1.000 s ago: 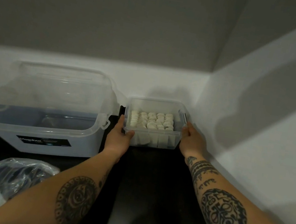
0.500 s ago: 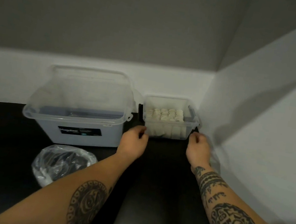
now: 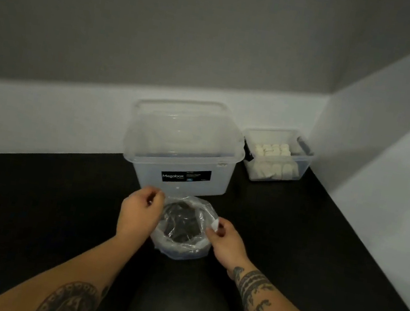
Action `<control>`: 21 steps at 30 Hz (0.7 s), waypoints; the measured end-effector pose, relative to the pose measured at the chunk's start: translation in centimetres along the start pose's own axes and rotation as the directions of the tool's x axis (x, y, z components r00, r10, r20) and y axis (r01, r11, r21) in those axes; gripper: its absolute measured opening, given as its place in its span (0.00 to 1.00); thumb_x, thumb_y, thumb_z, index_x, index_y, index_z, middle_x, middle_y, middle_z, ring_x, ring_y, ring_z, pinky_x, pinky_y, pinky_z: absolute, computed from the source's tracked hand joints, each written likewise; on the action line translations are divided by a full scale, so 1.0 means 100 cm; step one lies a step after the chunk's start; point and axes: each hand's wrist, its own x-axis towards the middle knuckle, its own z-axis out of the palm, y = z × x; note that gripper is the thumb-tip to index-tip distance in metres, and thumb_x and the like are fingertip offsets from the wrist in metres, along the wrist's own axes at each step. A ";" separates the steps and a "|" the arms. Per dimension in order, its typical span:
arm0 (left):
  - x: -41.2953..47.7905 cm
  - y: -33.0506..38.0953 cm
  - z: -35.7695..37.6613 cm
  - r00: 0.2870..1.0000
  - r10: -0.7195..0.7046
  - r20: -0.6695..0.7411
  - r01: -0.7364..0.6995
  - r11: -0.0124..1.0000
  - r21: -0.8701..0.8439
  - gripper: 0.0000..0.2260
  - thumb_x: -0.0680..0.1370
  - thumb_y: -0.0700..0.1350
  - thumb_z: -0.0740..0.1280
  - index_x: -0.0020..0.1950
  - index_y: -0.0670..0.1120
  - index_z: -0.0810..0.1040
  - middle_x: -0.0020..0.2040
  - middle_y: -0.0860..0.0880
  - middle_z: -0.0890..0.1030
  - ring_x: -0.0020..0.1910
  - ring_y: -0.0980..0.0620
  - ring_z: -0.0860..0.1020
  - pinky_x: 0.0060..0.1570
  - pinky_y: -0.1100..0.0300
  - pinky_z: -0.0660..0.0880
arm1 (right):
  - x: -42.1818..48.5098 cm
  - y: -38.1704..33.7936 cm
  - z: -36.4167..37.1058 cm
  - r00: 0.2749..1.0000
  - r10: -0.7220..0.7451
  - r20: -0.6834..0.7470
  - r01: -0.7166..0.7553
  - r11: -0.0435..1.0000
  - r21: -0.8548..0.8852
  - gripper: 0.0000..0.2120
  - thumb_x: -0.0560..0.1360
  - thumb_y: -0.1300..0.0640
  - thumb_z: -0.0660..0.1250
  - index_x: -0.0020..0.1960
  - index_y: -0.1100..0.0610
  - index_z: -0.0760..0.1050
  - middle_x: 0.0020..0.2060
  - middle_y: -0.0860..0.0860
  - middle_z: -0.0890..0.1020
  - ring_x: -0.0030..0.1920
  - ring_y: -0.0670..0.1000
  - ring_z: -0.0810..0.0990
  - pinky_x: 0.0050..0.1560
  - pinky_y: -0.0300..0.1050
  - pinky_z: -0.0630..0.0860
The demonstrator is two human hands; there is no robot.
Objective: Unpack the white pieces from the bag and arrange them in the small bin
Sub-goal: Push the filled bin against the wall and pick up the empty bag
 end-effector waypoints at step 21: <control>-0.010 0.055 0.013 0.877 -0.118 0.465 0.286 0.907 -0.308 0.14 0.81 0.48 0.69 0.66 0.51 0.75 0.57 0.46 0.83 0.54 0.44 0.83 0.55 0.41 0.82 | -0.065 -0.036 0.016 0.926 -0.336 0.171 0.369 0.903 -0.220 0.26 0.81 0.66 0.60 0.76 0.48 0.70 0.70 0.40 0.72 0.71 0.41 0.69 0.70 0.32 0.68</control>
